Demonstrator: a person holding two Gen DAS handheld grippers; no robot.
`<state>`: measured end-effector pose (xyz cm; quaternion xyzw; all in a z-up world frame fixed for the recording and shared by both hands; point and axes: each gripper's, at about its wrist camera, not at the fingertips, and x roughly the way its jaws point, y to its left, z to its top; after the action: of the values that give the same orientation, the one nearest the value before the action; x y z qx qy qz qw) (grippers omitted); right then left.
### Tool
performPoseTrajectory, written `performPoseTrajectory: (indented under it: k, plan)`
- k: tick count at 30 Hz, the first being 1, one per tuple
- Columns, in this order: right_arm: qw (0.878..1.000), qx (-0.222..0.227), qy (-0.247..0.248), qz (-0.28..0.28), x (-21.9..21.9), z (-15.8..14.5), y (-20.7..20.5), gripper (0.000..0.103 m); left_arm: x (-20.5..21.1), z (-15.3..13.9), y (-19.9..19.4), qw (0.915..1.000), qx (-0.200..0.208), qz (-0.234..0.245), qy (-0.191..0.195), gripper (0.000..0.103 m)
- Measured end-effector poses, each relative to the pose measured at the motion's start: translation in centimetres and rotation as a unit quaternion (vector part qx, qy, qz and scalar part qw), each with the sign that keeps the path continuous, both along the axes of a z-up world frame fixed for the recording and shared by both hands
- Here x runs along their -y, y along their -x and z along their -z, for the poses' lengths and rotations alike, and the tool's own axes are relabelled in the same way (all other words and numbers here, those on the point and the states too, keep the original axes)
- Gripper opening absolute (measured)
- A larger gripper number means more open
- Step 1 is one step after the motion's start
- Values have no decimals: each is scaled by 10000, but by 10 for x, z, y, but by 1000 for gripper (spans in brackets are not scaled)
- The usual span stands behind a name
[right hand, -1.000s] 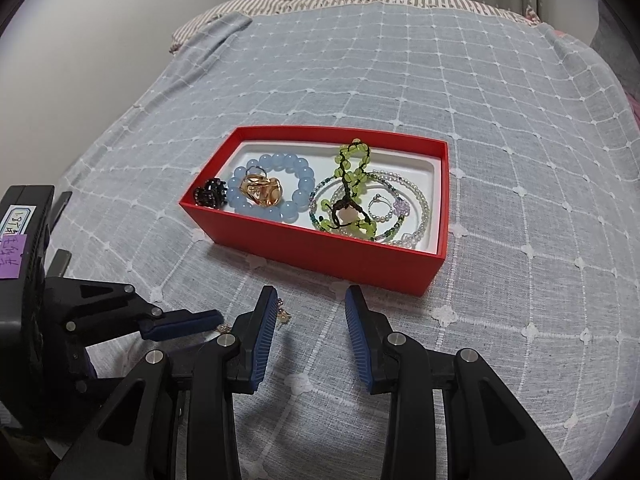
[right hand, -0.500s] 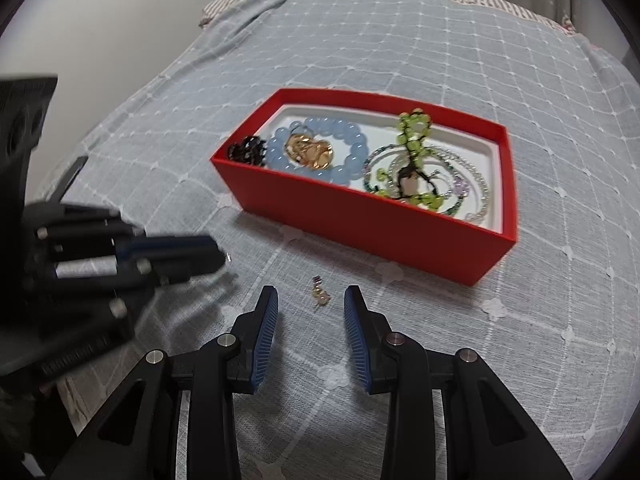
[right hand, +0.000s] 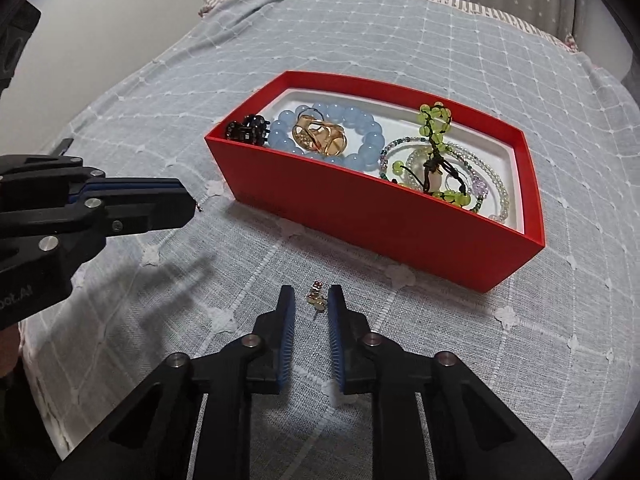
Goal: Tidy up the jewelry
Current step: 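Grasp the other gold earring with the right tool while the left tool holds its earring, then carry both earrings over the red box and open both tools to drop them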
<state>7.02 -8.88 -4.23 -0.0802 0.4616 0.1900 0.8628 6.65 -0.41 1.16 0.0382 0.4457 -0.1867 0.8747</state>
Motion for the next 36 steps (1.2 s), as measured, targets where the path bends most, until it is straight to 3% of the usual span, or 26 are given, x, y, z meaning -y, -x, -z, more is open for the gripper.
performPoseTrajectory:
  k: [3, 36]
  plan:
    - [10000, 12, 37, 6, -1, -1, 0, 9, 1, 0, 0, 10000, 9, -2, 7, 2]
    - [9981, 53, -616, 26, 25, -51, 13, 9, -2, -18, 5, 9990, 313, -42, 313, 2]
